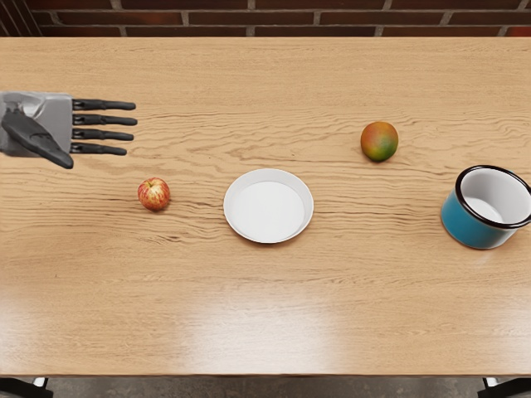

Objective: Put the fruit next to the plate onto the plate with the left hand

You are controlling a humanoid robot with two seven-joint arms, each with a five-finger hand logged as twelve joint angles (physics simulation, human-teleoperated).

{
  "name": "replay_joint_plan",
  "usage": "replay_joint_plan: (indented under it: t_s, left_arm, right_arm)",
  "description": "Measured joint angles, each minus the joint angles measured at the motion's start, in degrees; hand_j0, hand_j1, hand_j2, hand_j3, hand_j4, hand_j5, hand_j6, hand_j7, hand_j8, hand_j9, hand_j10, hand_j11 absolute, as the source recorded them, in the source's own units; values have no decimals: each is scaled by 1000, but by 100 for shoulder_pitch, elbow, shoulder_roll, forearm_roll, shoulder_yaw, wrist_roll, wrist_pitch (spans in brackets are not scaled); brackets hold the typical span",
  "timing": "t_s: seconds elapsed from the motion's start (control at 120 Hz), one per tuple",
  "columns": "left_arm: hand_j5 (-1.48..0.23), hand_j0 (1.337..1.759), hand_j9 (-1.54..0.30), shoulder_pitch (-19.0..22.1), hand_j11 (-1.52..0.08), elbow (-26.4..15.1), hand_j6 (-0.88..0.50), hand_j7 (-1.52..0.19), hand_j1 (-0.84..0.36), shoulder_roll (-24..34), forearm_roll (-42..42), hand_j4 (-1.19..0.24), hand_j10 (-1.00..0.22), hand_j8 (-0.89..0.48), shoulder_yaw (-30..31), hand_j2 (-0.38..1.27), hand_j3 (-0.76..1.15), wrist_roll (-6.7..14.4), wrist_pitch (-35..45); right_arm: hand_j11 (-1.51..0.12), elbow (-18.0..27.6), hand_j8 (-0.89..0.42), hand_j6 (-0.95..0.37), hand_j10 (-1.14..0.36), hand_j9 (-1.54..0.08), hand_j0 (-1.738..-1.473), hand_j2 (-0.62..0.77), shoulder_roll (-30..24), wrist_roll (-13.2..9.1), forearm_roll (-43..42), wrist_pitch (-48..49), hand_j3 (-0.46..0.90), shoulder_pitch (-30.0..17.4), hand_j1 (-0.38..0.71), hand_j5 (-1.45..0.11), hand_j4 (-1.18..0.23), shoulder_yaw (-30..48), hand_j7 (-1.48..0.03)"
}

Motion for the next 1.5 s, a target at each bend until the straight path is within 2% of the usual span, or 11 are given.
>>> replay_joint_plan:
  t_s: [0.167,0.267,0.333,0.4,0.483,0.642,0.733,0.875,1.058,1.292,1.5]
  left_arm:
    - [-20,1658,-20,-74,-20,-7,-13,-20,329,-10,22,-13,-14,-13,0,2,0,0,0]
    - [-20,1658,-20,-413,-20,-86,-12,-20,330,-3,533,-13,-13,-13,-30,2,0,0,0]
    - [-20,1658,-20,-651,-20,-175,-13,-20,330,24,1186,-14,-14,-13,-58,2,0,0,1]
    - [-21,1658,-21,-946,-21,-456,-14,-21,329,45,1958,-15,-15,-15,-68,2,0,0,1]
    - [-21,1658,-21,-1156,-21,-781,-16,-21,329,-242,3090,-16,-16,-16,-62,2,0,0,1]
    - [-32,1658,-32,-1114,-31,-1159,-27,-32,320,-802,5052,-26,-26,-27,132,4,0,0,520]
    - [-52,1658,-52,-1096,-52,-1384,-43,-52,302,-1036,5622,-43,-42,-43,331,8,0,0,943]
    - [-73,1658,-73,-1103,-72,-1495,-60,-73,283,-1638,6383,-59,-59,-60,1047,12,0,0,1841]
    - [-94,1658,-94,-1107,-94,-1360,-77,-94,264,-2314,7053,-76,-75,-77,1861,16,0,0,2942]
    - [-125,1658,-125,-1098,-124,-918,-101,-125,236,-2824,7240,-99,-99,-100,2458,21,0,0,3796]
    - [-151,1658,-150,-1100,-150,-789,-120,-151,212,-2813,7262,-119,-119,-120,2915,25,0,0,4560]
  right_arm:
    - [0,4,-1,-1,0,0,-1658,0,0,0,-2,-3,0,13,-349,0,0,-4,0]
    - [0,4,-1,-1,0,0,-1658,0,0,0,-3,1,0,15,-349,0,0,-5,0]
    - [0,6,-1,-1,0,0,-1658,0,0,0,-3,2,0,18,-349,0,0,-6,0]
    - [0,7,0,-1,0,0,-1658,0,0,0,-3,3,0,28,-349,0,0,-8,0]
    - [0,8,0,-1,0,0,-1658,0,0,0,-3,1,0,57,-349,0,0,-8,0]
    - [0,8,-1,-1,0,0,-1658,0,0,0,-3,3,0,124,-349,0,0,-6,0]
    - [0,8,0,-1,0,0,-1658,0,0,0,-3,3,0,148,-349,0,0,-5,0]
    - [0,9,0,-1,0,0,-1658,0,0,0,-3,3,0,185,-349,0,0,-5,0]
    - [0,15,0,-1,0,0,-1658,0,0,0,-3,9,0,249,-349,0,0,-5,0]
    - [0,17,0,-1,0,0,-1658,0,0,0,-3,5,0,306,-349,0,0,-5,0]
    - [0,14,0,-1,0,0,-1658,0,0,1,-2,2,0,327,-349,0,0,-3,0]
